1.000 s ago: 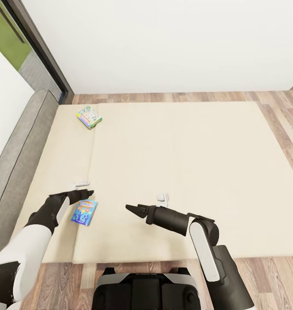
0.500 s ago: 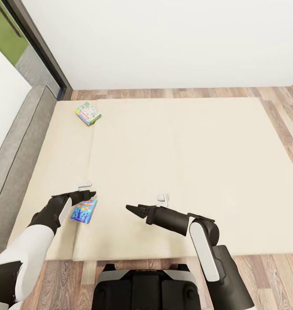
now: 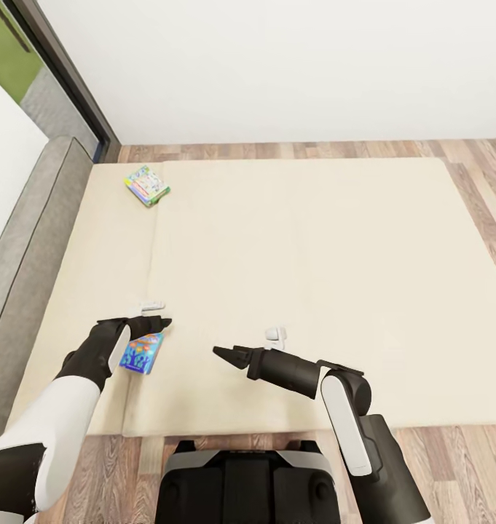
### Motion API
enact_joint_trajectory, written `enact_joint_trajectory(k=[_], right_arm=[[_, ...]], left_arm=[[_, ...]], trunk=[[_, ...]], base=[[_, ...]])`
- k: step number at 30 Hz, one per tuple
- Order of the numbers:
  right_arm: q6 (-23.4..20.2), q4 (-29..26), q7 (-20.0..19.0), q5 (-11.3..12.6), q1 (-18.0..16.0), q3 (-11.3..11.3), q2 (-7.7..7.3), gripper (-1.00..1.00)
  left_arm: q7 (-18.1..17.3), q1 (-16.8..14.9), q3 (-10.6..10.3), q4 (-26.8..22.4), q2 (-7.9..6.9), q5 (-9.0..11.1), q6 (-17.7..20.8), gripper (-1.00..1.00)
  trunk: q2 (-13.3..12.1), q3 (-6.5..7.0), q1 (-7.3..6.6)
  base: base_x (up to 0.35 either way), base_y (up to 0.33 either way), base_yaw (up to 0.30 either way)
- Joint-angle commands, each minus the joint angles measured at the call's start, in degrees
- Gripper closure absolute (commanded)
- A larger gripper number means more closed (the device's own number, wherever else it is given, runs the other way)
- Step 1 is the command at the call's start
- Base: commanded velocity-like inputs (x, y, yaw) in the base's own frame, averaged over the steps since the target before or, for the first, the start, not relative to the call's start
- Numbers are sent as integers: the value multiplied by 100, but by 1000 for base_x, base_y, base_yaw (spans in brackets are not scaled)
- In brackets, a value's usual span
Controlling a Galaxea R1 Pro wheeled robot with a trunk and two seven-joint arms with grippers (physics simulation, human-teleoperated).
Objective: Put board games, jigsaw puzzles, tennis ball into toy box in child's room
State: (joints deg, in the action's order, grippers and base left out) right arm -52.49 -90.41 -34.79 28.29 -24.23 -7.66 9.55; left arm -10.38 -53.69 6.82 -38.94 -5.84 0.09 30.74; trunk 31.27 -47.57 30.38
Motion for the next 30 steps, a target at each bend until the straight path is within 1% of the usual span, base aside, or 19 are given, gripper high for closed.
enact_joint_trajectory(k=[1, 9, 12, 13, 16, 30], right_arm=[[-32, -3, -8, -2, -3, 2, 3, -100], [-33, 4, 24, -7, -3, -27, 3, -100], [-33, 5, 25, -8, -3, -26, 3, -100], [-33, 5, 25, -8, -3, -25, 3, -100], [-33, 6, 25, -8, -3, -25, 3, -100], [-24, 21, 28, -8, -3, -29, 3, -100]], left_arm=[[-27, -2, 15, -9, 1, 0, 36, -100], [-24, 6, 35, -21, -19, -5, 43, -100], [-19, 7, 48, -24, -80, -6, 45, -100], [-17, 7, 52, -24, -137, -4, 48, -100], [-12, 7, 54, -23, -199, -2, 52, -100], [0, 7, 64, -25, -354, 0, 40, -100]], trunk=[[7, -14, 2], [7, -47, 2], [7, -50, 2], [7, -50, 2], [7, -51, 2], [7, -52, 2]], base=[[0, 0, 0], [0, 0, 0], [0, 0, 0], [0, 0, 0], [0, 0, 0], [0, 0, 0]])
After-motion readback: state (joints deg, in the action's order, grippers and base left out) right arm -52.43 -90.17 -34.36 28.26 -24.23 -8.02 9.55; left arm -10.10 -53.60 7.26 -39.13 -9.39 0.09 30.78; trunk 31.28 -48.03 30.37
